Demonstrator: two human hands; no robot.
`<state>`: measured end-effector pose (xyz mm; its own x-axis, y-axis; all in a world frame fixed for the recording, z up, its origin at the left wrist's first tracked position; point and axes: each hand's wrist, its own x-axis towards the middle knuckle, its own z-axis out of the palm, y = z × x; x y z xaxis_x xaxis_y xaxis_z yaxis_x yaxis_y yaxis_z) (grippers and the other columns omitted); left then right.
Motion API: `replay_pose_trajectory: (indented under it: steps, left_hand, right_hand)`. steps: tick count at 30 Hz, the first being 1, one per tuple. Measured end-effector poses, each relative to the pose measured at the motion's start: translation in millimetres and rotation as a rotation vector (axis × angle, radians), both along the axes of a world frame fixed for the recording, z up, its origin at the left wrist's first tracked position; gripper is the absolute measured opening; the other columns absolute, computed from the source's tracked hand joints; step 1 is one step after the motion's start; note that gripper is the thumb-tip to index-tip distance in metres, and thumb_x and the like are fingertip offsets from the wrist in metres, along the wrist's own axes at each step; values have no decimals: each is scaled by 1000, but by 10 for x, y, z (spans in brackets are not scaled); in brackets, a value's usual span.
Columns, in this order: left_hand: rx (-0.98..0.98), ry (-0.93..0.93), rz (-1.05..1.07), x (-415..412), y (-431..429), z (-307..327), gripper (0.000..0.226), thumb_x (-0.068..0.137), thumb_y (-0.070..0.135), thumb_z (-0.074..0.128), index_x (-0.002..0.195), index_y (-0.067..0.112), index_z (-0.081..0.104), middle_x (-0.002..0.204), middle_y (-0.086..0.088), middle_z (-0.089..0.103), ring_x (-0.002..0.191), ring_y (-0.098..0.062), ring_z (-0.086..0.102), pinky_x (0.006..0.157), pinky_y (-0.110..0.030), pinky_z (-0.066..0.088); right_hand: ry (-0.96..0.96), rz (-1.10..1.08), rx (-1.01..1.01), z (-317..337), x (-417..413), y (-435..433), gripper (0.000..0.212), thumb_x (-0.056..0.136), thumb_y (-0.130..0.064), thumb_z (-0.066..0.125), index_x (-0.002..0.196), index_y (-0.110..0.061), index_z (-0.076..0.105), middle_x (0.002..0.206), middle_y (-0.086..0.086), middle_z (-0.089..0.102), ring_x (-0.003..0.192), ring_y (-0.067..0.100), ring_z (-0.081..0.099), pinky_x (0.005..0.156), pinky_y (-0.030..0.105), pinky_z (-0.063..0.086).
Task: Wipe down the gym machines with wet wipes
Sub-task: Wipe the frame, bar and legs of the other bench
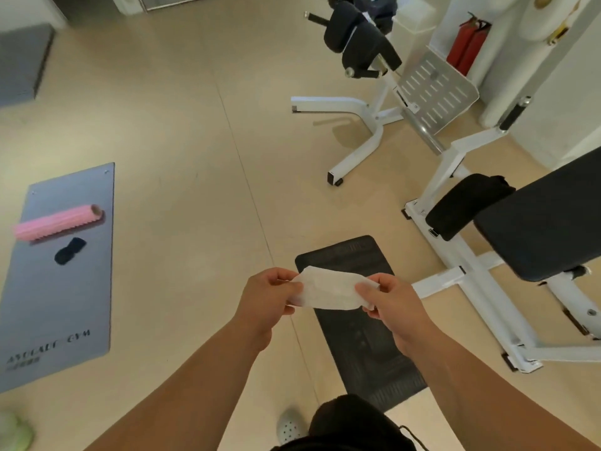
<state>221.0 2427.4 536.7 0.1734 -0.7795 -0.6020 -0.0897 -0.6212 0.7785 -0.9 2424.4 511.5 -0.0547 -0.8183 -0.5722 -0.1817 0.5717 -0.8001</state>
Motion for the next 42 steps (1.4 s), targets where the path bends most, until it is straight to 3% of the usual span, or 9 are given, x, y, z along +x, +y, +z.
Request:
replay_pose_trajectory:
  steps: [4, 8, 15, 22, 32, 38, 42]
  left_hand:
    - [-12, 1, -43, 323, -576, 12, 8, 86, 9, 70, 90, 15, 74, 100, -9, 72, 90, -26, 67, 69, -30, 54]
    - [-57, -11, -136, 532, -1436, 104, 6, 86, 11, 71, 90, 15, 74, 100, -9, 73, 93, -28, 69, 69, -30, 55]
    - [-85, -77, -234, 936, -2934, 292, 7, 93, 19, 66, 92, 14, 71, 95, -12, 74, 79, -24, 72, 71, -34, 54]
    - [-83, -4, -315, 884, -4525, 169, 8, 96, 17, 64, 94, 13, 71, 92, -7, 72, 69, -17, 68, 65, -32, 52]
    - [-48, 61, -764, 775, -6655, -54, 10, 95, 11, 61, 96, 5, 69, 90, -7, 70, 69, -20, 65, 65, -32, 48]
    - [-46, 93, -986, 266, -7489, 59, 9, 94, 10, 61, 91, 11, 69, 89, -7, 70, 69, -21, 64, 66, -34, 47]
    - [-30, 82, -1110, -292, -7737, 23, 8, 94, 12, 61, 93, 12, 69, 87, -3, 69, 71, -21, 67, 63, -30, 47]
  right_hand:
    - [19, -33, -3, 14, 308, -482, 7, 98, -23, 68, 100, -18, 72, 101, 5, 69, 96, 23, 67, 81, 30, 58]
    - [-26, -125, -29, 21, 540, -1162, 10, 99, -19, 66, 100, -13, 73, 93, 5, 69, 80, 16, 63, 68, 24, 52]
    - [-94, -156, -62, 151, 934, -2598, 13, 99, -18, 65, 95, -8, 74, 82, 4, 68, 71, 14, 57, 64, 24, 49]
    - [-94, -361, -45, 174, 972, -3734, 13, 98, -21, 67, 97, -11, 76, 94, 12, 70, 81, 19, 60, 74, 32, 52]
    - [-6, -809, -21, -5, 1335, -4975, 15, 97, -23, 69, 94, -10, 76, 104, 21, 71, 83, 24, 61, 75, 34, 52]
    - [55, -1018, -24, 209, 1285, -5436, 23, 99, -26, 67, 93, -4, 73, 91, 14, 67, 84, 25, 61, 79, 35, 50]
    - [-65, -1231, -24, 148, 954, -5604, 16, 100, -22, 65, 105, -10, 73, 109, 12, 73, 103, 27, 69, 93, 43, 60]
